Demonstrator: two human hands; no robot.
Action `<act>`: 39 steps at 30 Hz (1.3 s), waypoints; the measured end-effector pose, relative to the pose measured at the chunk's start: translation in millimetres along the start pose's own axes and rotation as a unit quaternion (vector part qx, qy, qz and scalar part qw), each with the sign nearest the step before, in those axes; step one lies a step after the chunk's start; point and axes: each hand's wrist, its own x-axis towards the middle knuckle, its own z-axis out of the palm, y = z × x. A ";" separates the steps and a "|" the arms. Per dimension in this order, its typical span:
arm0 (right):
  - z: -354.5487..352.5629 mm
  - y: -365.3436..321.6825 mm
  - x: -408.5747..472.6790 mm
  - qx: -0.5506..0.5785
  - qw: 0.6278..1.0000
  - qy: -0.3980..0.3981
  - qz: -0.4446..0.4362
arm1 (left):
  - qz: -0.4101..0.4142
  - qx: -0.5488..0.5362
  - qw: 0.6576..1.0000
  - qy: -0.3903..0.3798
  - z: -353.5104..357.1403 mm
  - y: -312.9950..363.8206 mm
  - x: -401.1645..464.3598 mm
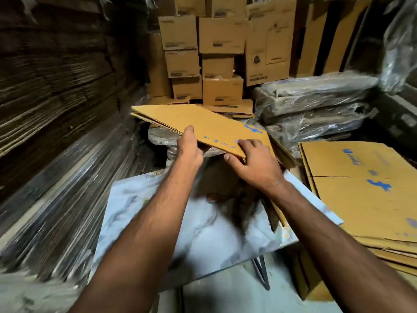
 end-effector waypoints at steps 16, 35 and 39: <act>-6.1 78.3 -62.2 -0.266 0.924 -0.265 -0.075 | -0.190 0.066 0.980 0.009 -93.6 -85.7 -50.5; 65.0 38.4 -149.8 0.282 0.890 0.098 0.346 | -0.214 0.006 0.977 -0.017 -118.3 -87.8 -52.2; 57.8 50.0 -140.9 0.617 0.633 0.074 0.461 | -0.227 0.044 0.970 -0.068 -135.6 -95.3 -47.3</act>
